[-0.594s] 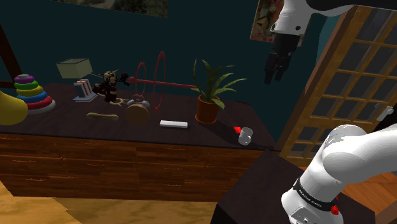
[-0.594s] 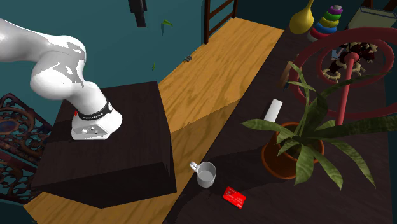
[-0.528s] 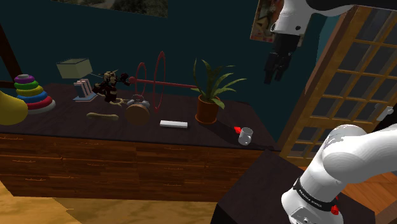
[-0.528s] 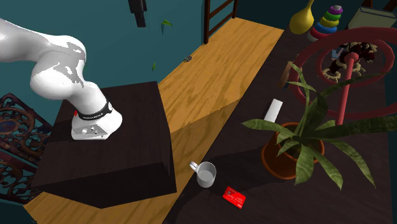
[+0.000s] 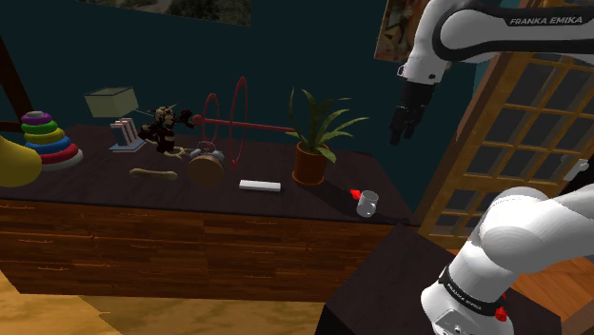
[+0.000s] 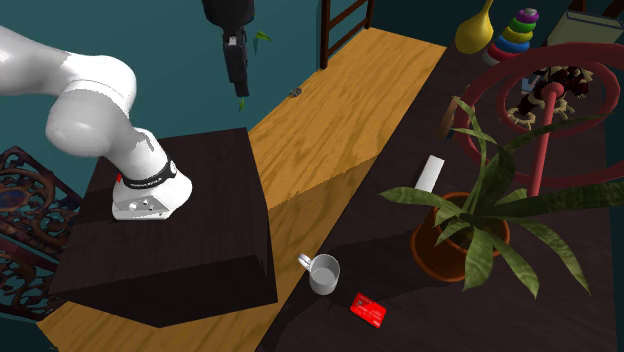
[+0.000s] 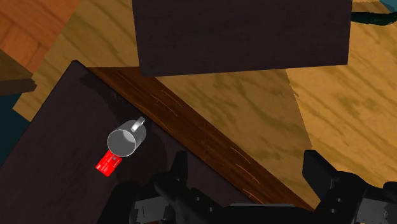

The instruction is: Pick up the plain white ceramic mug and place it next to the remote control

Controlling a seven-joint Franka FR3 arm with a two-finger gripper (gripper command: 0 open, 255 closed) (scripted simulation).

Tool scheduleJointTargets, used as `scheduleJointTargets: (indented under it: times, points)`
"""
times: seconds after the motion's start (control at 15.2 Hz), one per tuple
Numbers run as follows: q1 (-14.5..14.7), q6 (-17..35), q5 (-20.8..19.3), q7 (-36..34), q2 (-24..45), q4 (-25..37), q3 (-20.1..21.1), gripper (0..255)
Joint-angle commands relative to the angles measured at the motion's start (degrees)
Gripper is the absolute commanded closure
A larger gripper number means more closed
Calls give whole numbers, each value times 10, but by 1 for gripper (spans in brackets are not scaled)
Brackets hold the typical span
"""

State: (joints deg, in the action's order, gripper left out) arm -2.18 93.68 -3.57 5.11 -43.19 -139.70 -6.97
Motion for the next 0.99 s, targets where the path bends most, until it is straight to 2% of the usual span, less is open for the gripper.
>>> scheduleJointTargets:
  times: [0.0,0.46,0.92]
  points:
    - [-5,34,-13,21,13,-19,-18,0]
    - [-23,158,-51,93,88,-65,-86,0]
    - [-29,289,-64,172,209,-71,-157,0]
